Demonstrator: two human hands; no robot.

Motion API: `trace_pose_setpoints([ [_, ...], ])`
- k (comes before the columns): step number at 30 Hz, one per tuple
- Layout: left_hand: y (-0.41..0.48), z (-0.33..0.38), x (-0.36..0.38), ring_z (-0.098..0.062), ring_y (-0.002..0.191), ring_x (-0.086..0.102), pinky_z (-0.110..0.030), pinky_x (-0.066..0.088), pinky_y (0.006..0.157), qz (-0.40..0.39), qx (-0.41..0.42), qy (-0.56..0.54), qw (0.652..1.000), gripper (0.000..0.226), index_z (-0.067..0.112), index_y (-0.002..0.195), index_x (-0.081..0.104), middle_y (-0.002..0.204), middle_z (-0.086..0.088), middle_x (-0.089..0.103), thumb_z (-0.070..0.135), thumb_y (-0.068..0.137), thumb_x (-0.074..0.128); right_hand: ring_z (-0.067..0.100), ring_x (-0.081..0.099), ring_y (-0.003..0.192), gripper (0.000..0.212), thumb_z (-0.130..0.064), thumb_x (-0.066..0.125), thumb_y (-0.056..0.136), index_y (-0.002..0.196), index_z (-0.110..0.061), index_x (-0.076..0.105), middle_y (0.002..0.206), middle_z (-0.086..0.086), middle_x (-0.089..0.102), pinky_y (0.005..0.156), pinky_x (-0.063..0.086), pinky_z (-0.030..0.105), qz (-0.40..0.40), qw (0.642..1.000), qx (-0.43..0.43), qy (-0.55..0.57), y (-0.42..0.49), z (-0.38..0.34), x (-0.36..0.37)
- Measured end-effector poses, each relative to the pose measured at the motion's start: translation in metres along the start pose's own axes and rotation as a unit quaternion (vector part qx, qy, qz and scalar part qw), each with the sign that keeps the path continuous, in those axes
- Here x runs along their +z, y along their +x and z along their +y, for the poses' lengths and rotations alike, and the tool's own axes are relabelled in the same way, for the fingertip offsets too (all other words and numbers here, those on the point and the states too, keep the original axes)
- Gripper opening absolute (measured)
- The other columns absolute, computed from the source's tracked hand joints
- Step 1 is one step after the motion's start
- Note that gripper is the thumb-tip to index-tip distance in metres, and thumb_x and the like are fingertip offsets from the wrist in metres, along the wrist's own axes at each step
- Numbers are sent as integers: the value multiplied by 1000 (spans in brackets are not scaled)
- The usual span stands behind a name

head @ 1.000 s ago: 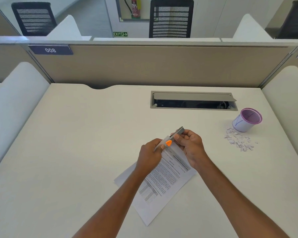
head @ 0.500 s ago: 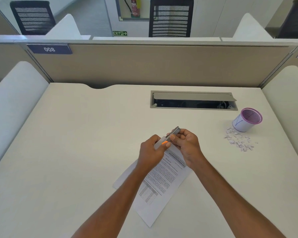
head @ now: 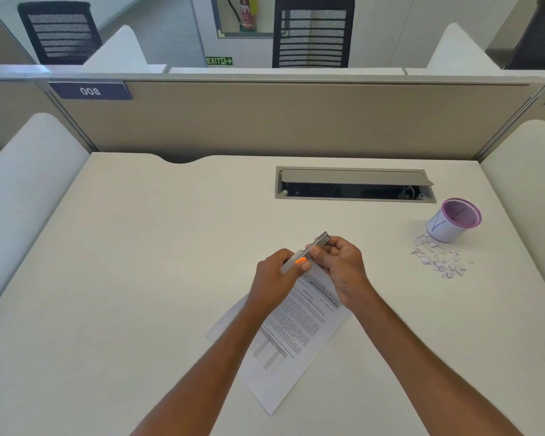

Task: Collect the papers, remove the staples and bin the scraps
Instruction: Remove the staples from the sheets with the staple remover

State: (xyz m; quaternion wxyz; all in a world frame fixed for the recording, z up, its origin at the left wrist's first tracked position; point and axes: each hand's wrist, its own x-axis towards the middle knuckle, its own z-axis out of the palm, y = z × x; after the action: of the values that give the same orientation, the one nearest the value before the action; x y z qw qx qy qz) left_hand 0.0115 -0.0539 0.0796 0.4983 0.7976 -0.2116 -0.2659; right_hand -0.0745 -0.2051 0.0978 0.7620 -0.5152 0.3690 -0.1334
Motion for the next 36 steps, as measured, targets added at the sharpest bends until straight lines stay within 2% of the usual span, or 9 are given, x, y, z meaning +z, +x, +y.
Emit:
trace_pose_setpoints([
  [3, 2, -9, -5, -12, 72, 61, -29, 48, 67, -23, 3, -6, 1000, 15, 21, 106, 77, 88, -2, 76, 28, 94, 83, 44, 78, 106, 21, -3, 79, 94, 113, -2, 71, 109, 19, 82, 93, 65, 51, 4, 1000, -1, -6, 3, 2, -2],
  [5, 0, -11, -5, -17, 83, 74, -33, 59, 73, -9, -7, -32, 999, 23, 24, 116, 79, 94, 3, 82, 18, 95, 80, 45, 76, 109, 23, -3, 78, 94, 116, 0, 69, 111, 20, 81, 93, 65, 49, -4, 1000, -1, -4, 4, 3, -2],
  [9, -4, -8, -4, -2, 82, 78, -22, 61, 69, 16, -15, -61, 998, 25, 26, 125, 77, 96, 4, 84, 28, 100, 79, 46, 75, 112, 33, -6, 78, 95, 124, 2, 66, 115, 21, 80, 100, 62, 54, -48, 999, 11, -9, 5, -1, -3],
  [13, -2, -11, -5, -2, 73, 72, -19, 54, 61, 27, -24, -22, 999, 32, 29, 127, 75, 94, 4, 82, 25, 95, 83, 42, 76, 113, 34, -2, 74, 97, 128, 6, 62, 116, 23, 80, 107, 58, 52, -73, 997, 6, 19, 7, -8, -6],
  [17, -2, -11, -8, -9, 88, 81, -37, 68, 81, 28, -30, -16, 999, 26, 32, 125, 76, 100, 8, 84, 31, 99, 77, 38, 78, 112, 30, -3, 71, 100, 129, 1, 63, 117, 20, 81, 105, 60, 46, -56, 998, 1, 38, 13, -17, -11],
  [21, -3, -12, -10, -10, 86, 82, -42, 69, 85, 47, -39, -39, 997, 14, 31, 113, 80, 96, 9, 85, 32, 101, 74, 35, 80, 108, 32, -6, 71, 101, 132, -4, 65, 117, 17, 81, 94, 65, 40, -26, 999, -11, 28, 25, -23, -18],
  [30, -3, -7, -9, -13, 83, 81, -38, 69, 80, 57, -65, -55, 995, 9, 28, 98, 78, 92, 7, 84, 33, 102, 73, 16, 70, 88, 26, -5, 76, 96, 115, -22, 79, 105, 5, 77, 74, 60, 25, 16, 978, -79, -192, 71, -30, -27],
  [33, -2, -10, -9, -15, 85, 82, -43, 69, 83, 58, -74, -52, 994, 10, 27, 98, 77, 93, 7, 84, 35, 102, 72, 16, 71, 93, 24, -8, 79, 92, 111, -23, 80, 104, -3, 79, 79, 60, 33, 16, 940, -100, -327, 94, -28, -29],
  [36, -3, -13, -9, -16, 87, 82, -46, 69, 85, 63, -87, -52, 993, 11, 27, 98, 76, 95, 6, 83, 36, 102, 73, 16, 71, 98, 21, -16, 82, 89, 108, -26, 78, 103, -13, 74, 92, 58, 40, 21, 866, -124, -483, 115, -26, -29],
])
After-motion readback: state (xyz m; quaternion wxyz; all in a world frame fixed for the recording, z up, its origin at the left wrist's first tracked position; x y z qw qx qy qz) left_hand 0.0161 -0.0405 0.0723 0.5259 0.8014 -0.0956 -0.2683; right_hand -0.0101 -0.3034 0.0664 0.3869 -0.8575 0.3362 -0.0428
